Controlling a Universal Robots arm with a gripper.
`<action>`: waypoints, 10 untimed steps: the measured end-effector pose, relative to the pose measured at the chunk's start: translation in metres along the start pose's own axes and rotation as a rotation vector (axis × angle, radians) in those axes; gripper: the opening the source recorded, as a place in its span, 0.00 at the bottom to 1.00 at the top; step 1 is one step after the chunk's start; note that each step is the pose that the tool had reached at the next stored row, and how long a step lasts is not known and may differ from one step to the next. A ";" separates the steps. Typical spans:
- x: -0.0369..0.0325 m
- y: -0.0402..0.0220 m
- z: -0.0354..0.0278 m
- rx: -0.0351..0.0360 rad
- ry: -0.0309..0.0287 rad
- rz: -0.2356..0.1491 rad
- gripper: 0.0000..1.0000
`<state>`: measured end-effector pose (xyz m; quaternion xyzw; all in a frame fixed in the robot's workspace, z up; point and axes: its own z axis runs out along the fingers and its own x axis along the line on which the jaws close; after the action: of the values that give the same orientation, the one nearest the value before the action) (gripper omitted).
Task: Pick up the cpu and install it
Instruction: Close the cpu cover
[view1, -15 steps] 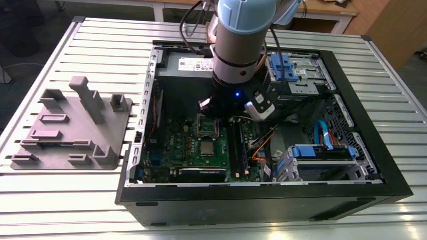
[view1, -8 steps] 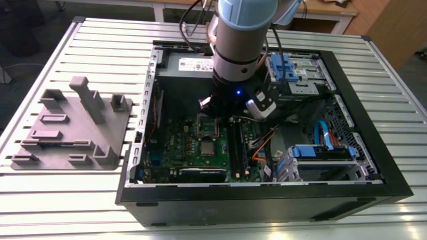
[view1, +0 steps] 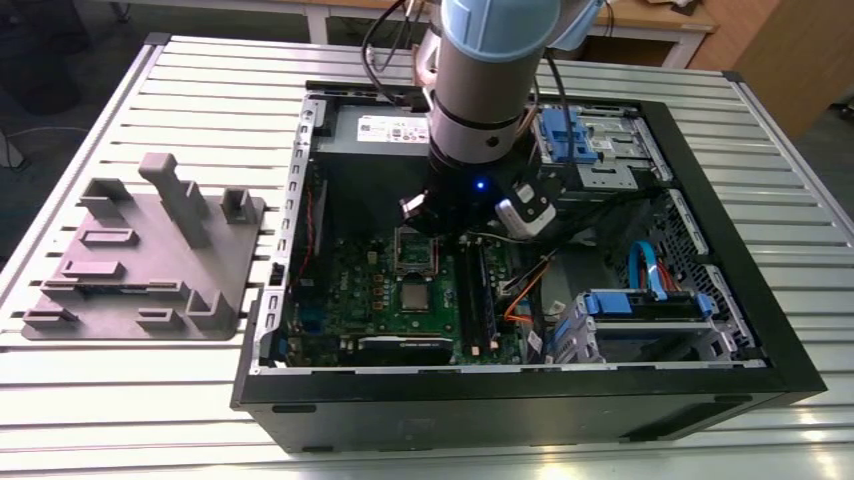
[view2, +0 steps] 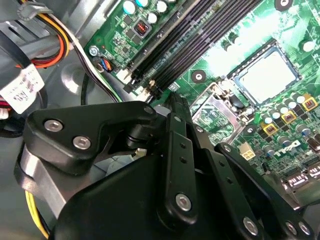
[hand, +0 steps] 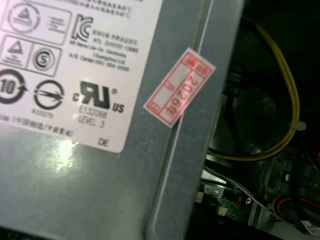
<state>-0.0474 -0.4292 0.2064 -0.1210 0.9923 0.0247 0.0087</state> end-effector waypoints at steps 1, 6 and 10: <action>-0.0008 -0.0002 0.0003 -0.0002 -0.0002 0.000 0.10; -0.0017 0.0005 0.0022 -0.0005 -0.0015 0.000 0.10; -0.0020 0.0006 0.0028 -0.0007 -0.0017 0.000 0.10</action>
<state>-0.0456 -0.4280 0.2037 -0.1210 0.9923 0.0251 0.0095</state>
